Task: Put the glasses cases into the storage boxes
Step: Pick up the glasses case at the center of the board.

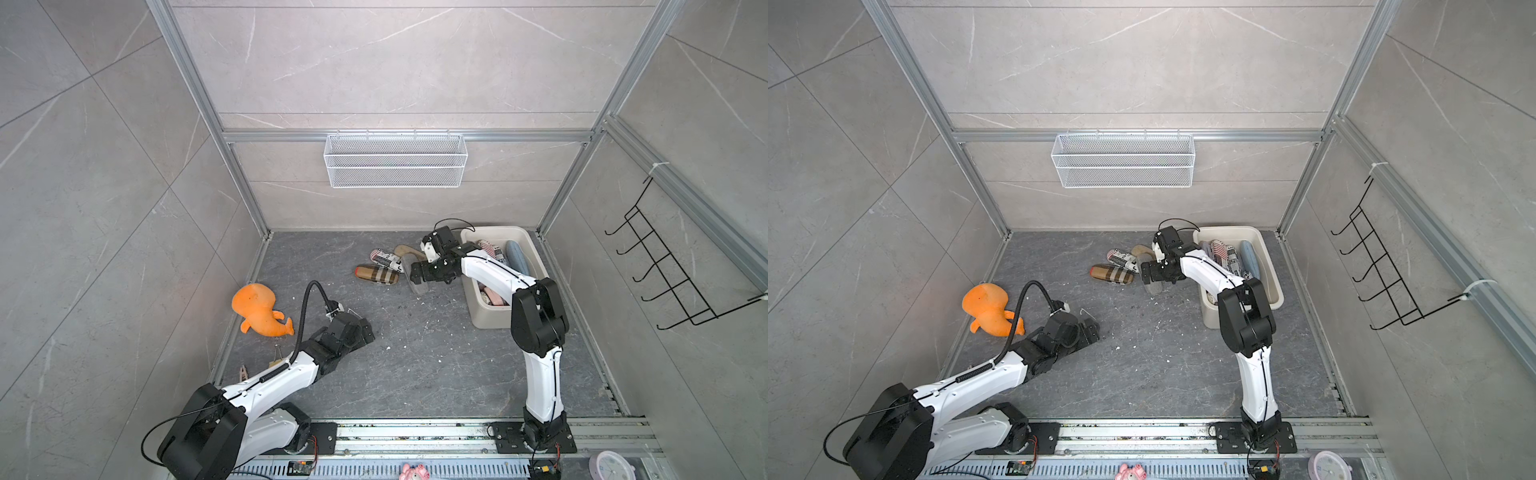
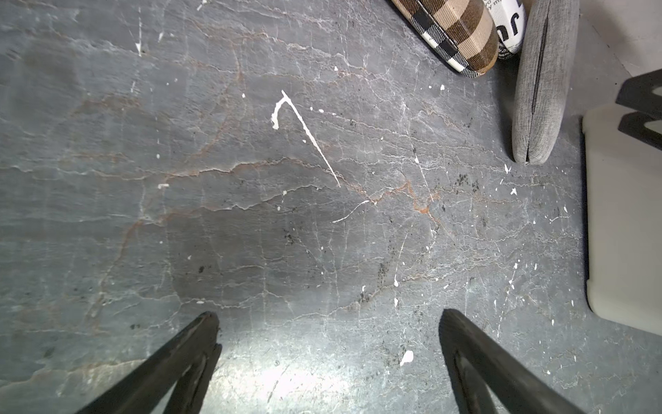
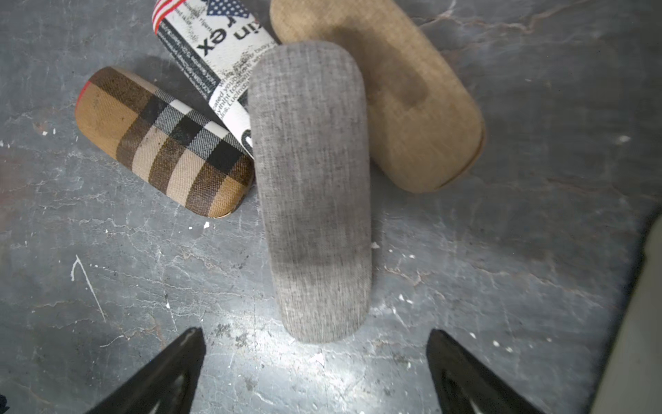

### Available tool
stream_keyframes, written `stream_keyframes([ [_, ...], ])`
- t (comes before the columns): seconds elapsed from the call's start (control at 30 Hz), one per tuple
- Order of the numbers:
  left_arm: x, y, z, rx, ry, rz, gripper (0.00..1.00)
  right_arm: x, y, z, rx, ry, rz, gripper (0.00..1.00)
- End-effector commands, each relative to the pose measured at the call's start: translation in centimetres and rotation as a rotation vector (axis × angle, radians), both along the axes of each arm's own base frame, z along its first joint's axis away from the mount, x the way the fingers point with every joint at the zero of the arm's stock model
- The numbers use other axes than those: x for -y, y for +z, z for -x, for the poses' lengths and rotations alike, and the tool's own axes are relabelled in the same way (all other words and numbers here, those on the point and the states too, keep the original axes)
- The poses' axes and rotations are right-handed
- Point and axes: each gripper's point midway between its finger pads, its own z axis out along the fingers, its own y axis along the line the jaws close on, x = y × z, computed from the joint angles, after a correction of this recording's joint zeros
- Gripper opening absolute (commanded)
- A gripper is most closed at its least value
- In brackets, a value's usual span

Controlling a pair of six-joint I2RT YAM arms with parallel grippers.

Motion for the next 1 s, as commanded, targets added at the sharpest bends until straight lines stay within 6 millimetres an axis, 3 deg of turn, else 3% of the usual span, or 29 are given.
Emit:
stream_keyframes([
  [0.0, 0.3, 1.3, -0.6, 0.040, -0.002, 0.029, 0.98, -0.8, -1.2, 0.0, -0.038, 0.060, -0.003, 0.98],
  [0.23, 0.5, 1.3, -0.4, 0.021, -0.025, 0.010, 0.98, -1.2, -3.3, -1.1, -0.060, 0.056, 0.022, 0.96],
  [0.7, 0.4, 1.1, -0.2, 0.008, -0.038, -0.004, 0.98, -1.4, -6.4, -2.2, -0.059, 0.077, 0.127, 0.78],
  [0.97, -0.1, 2.1, -0.1, 0.026, -0.039, -0.030, 0.99, -2.1, -5.2, -1.8, -0.034, 0.077, 0.123, 0.62],
])
